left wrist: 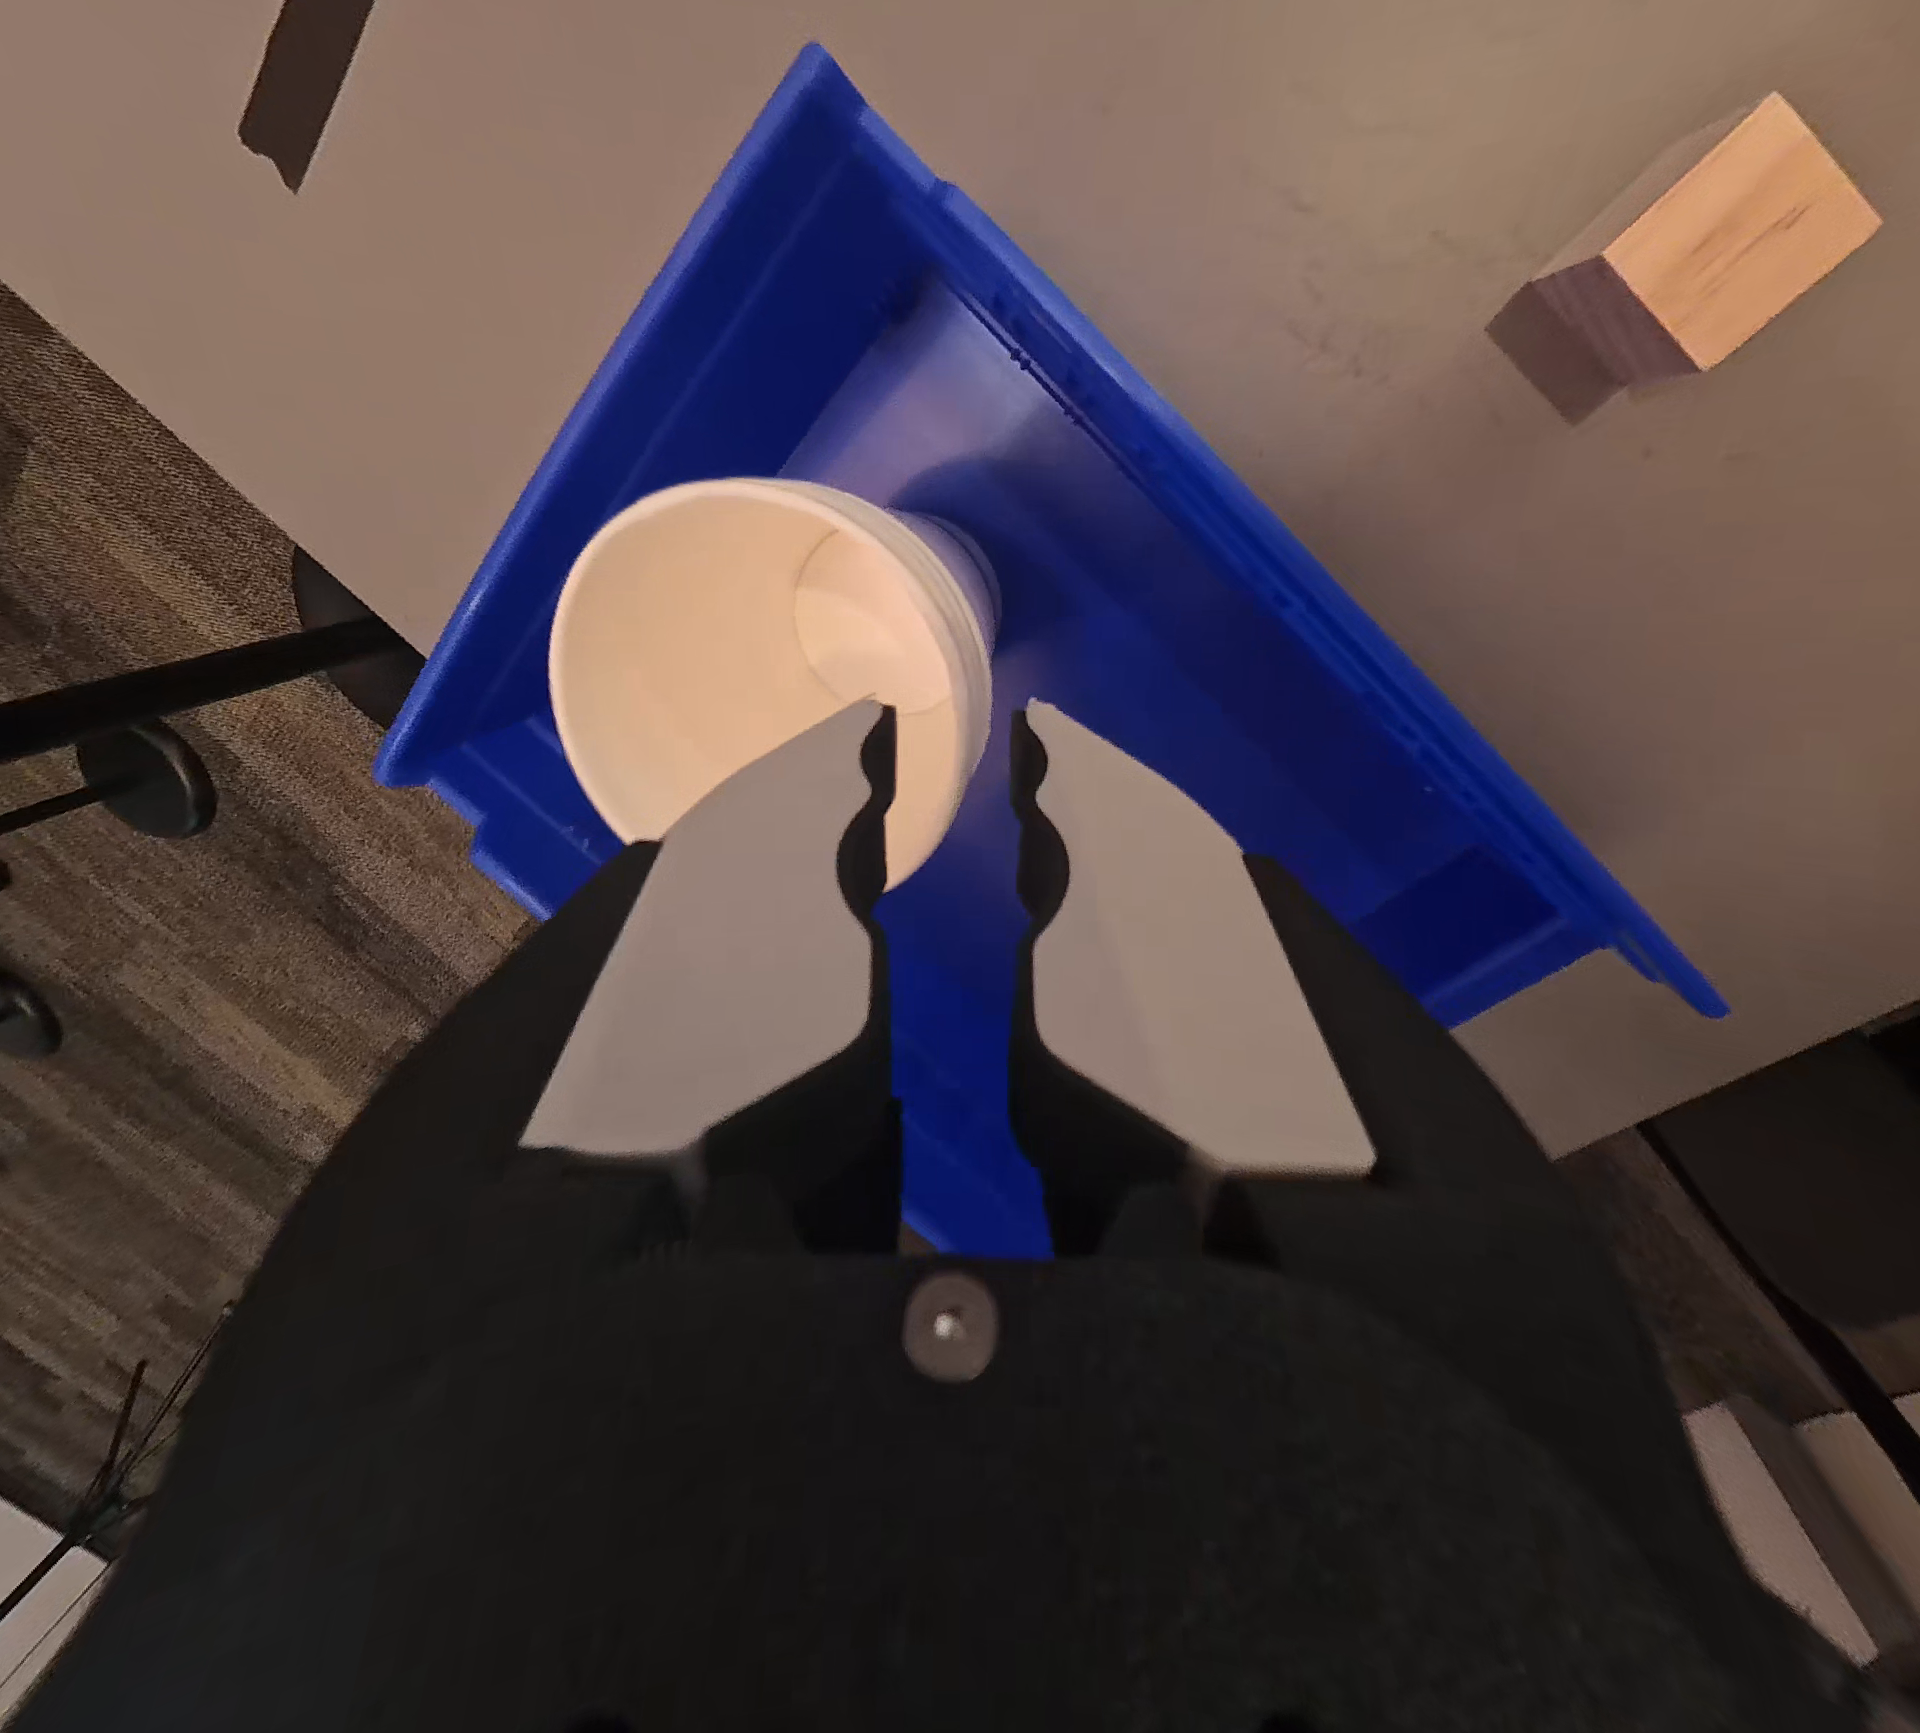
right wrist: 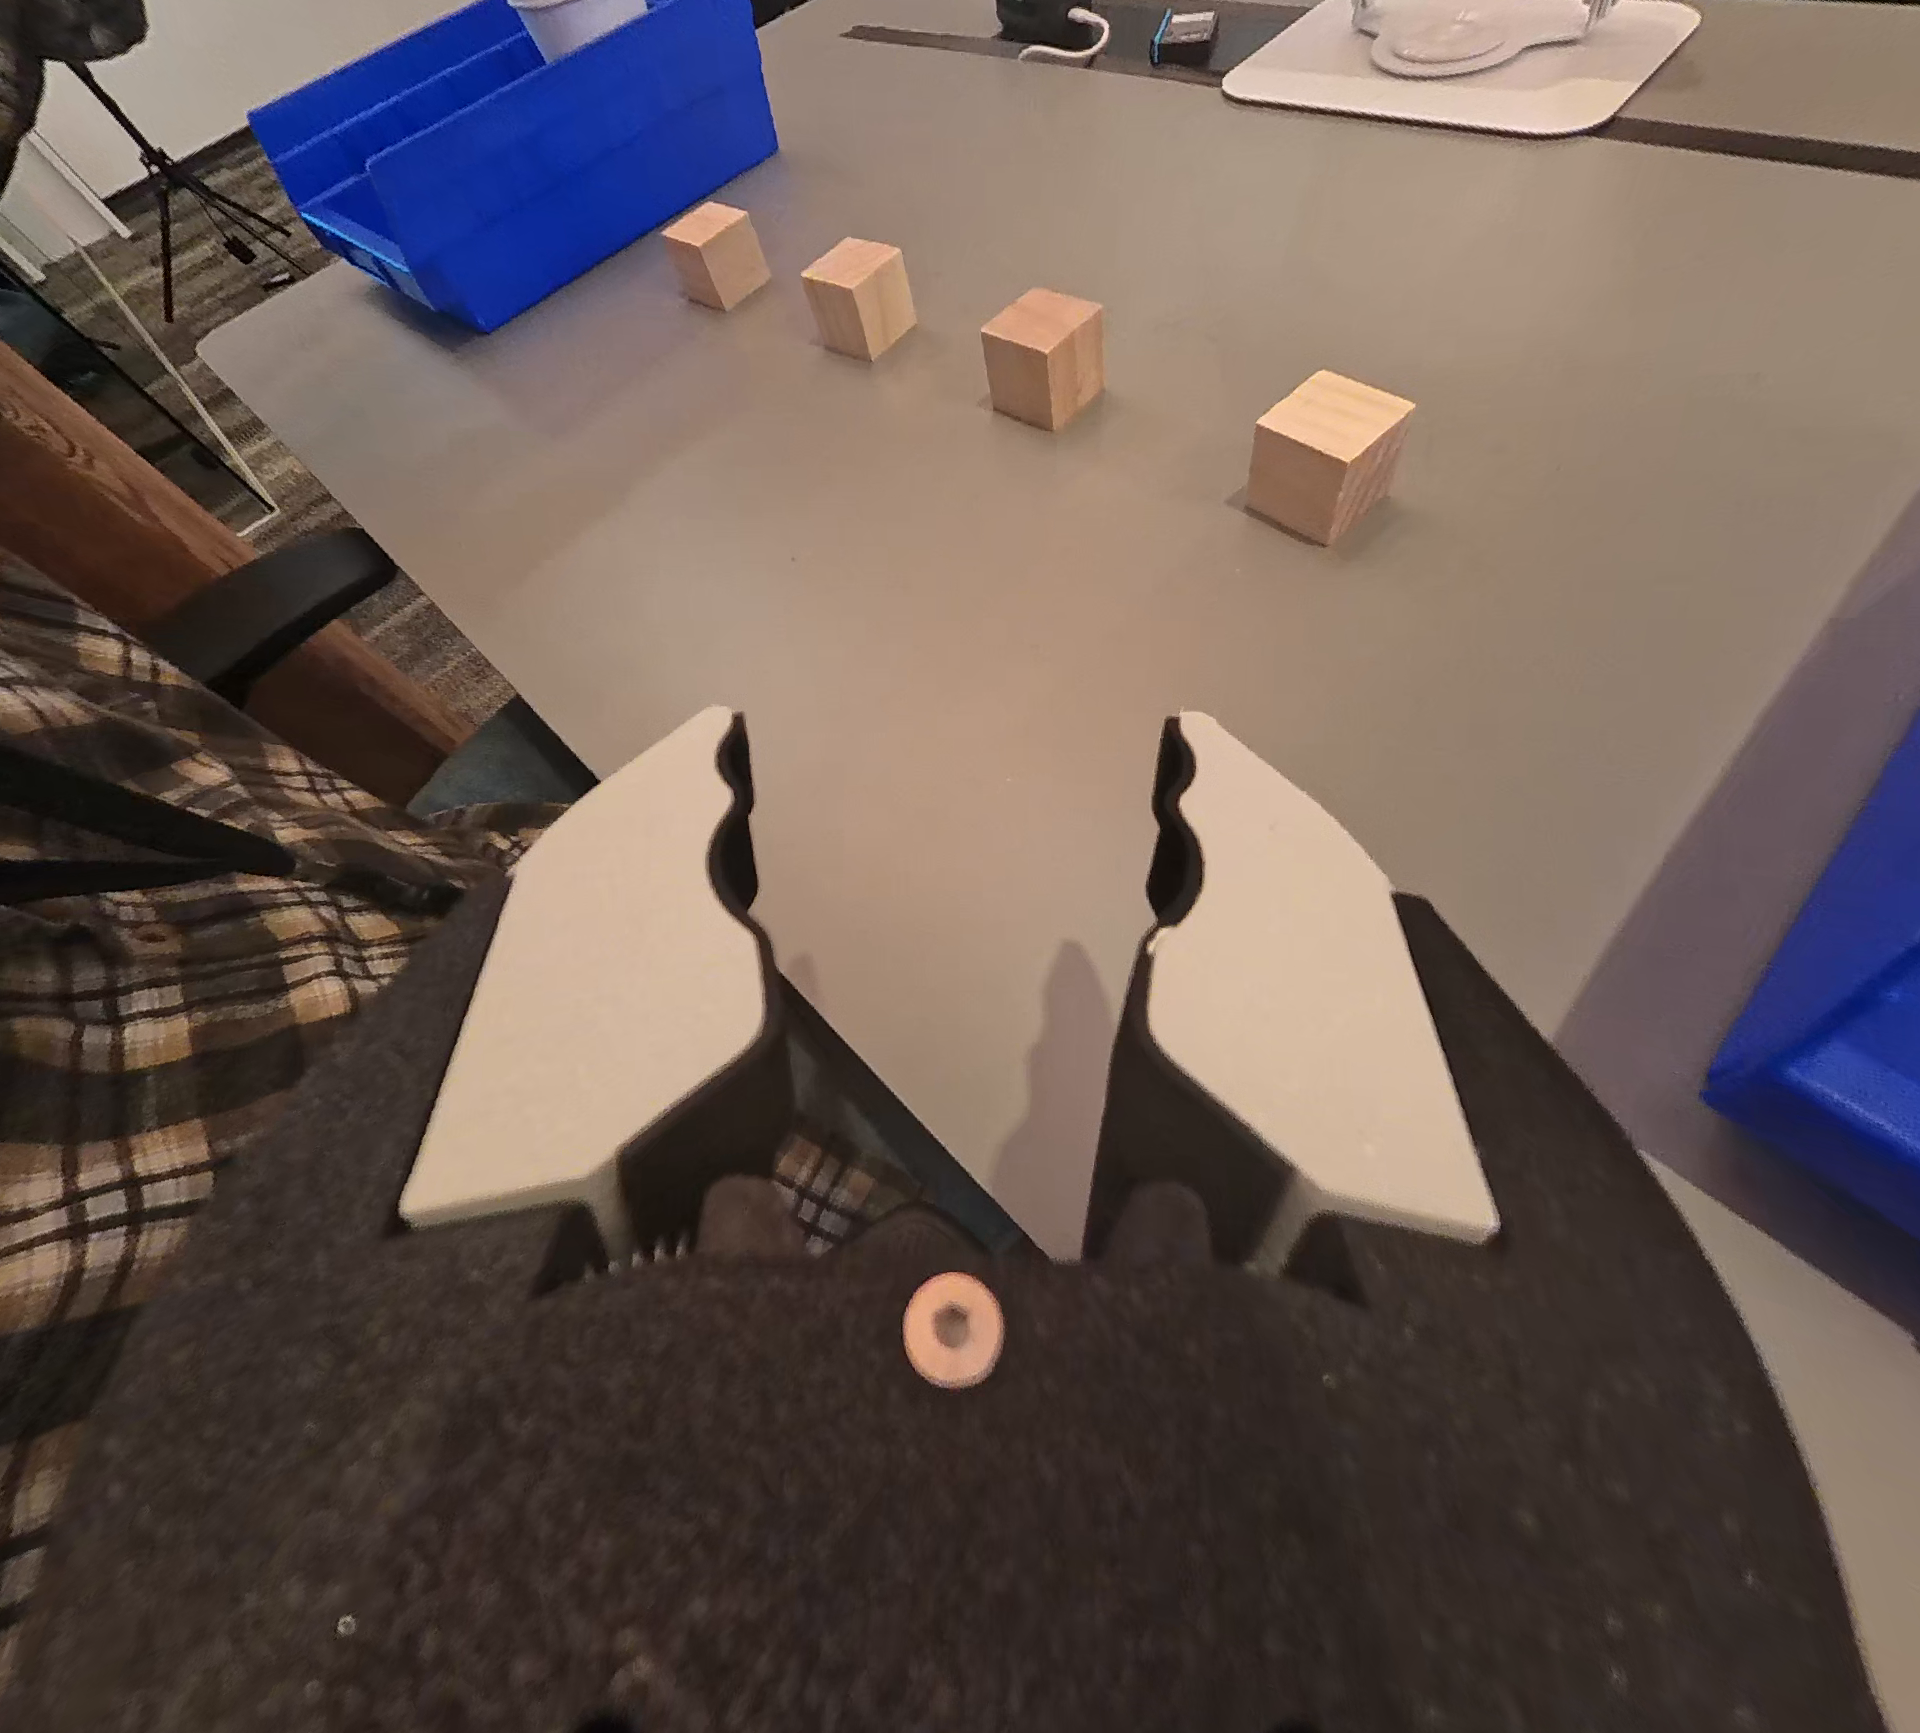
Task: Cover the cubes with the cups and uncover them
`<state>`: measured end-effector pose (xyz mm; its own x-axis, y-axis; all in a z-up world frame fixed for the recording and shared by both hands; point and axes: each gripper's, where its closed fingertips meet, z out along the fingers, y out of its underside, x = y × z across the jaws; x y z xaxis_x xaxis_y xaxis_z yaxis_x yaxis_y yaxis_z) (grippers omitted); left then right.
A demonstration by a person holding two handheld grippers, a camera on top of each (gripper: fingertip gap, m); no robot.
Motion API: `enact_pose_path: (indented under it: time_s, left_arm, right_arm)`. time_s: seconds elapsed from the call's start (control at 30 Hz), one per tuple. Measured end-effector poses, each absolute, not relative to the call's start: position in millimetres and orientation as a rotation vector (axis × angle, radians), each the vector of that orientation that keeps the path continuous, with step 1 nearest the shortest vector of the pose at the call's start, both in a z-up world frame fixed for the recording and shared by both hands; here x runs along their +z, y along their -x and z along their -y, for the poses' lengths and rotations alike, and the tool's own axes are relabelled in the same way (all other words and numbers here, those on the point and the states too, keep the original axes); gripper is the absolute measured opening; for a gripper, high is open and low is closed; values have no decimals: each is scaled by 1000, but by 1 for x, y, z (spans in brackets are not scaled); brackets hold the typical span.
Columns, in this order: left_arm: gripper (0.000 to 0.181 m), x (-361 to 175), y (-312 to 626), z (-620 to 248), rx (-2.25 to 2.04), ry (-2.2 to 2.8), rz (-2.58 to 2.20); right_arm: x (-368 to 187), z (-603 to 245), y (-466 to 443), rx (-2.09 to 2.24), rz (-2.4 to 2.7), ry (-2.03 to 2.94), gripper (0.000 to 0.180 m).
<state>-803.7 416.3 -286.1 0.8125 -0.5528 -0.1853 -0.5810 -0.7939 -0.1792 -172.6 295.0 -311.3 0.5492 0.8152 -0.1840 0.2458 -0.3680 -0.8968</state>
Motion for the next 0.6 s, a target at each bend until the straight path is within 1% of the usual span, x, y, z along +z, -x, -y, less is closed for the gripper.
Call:
enact_pose_path:
  time_s: [0.6]
  left_arm:
    - [3,-299,804,-416,162,2820,-866]
  right_arm:
    - [-317,-298,175,815,863,1903,73]
